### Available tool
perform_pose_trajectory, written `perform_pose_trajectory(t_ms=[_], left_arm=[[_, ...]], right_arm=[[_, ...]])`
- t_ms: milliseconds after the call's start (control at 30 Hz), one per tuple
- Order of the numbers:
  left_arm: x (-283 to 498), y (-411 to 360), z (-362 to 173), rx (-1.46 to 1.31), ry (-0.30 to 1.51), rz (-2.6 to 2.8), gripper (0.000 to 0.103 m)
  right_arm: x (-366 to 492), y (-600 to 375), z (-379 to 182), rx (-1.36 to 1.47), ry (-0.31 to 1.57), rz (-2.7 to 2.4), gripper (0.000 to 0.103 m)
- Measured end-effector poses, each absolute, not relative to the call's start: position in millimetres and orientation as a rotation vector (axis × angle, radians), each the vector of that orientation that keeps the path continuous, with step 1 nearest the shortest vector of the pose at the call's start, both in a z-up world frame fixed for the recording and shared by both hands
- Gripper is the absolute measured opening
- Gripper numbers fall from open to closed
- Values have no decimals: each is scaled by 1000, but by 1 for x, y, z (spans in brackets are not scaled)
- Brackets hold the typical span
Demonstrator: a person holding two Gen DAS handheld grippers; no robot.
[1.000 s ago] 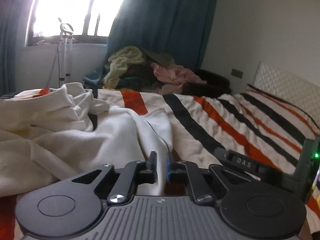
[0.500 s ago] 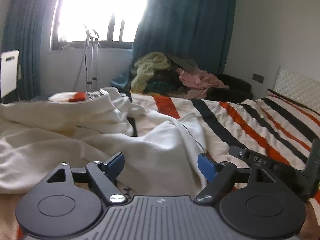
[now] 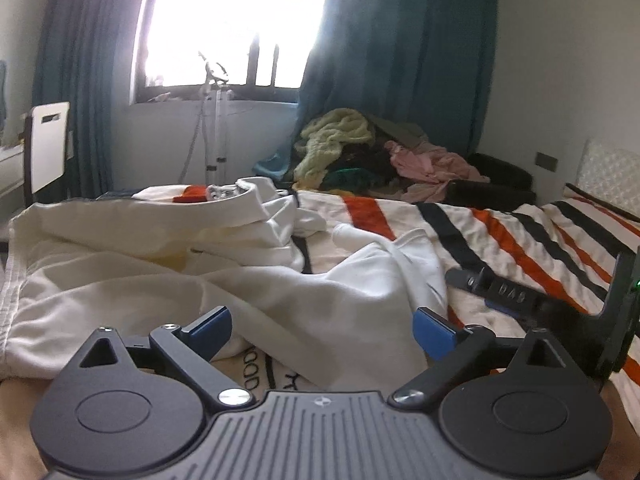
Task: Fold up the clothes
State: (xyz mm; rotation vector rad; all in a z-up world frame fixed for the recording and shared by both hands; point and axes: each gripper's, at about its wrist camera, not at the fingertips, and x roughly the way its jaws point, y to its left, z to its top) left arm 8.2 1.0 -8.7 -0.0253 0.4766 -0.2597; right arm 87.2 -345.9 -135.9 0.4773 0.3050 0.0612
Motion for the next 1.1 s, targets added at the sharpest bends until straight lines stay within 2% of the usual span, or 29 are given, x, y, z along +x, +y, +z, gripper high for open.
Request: perform_pose_trajectory(t_ms=[200,367,700,767,800,833,867,900,967,1100], left_arm=[[21,3,-10,-73,492,-190,98],[47,-5,-28,-121,576,-179,99],[104,10,-67,-187,615,-73,99],[116,15,-73,-208,629,-59,99],[120,17,-76,-218,634,-54,99],[125,20,-79,-229,640,-55,99],[129,22,-82,-240,646,-55,99],[133,25,-84,-252,652,-55,99],[137,31,-88,-281,654,-46,99],[139,42,-87,-343,655,-39,99]], right_arm=[[119,-355,-128,520,304,131,80],[152,-366,-138,557,359,158,80],[302,-326,-120,376,624,215,77],[332,-307,-126,260,737,202,64],[345,-299,-130,205,789,175,61],[354,-294,-134,167,815,144,44],[358,-297,-132,162,813,113,18],[362,-300,-130,158,808,82,8],[369,-305,-125,152,800,19,5],[347,-336,-63,232,569,-24,5]])
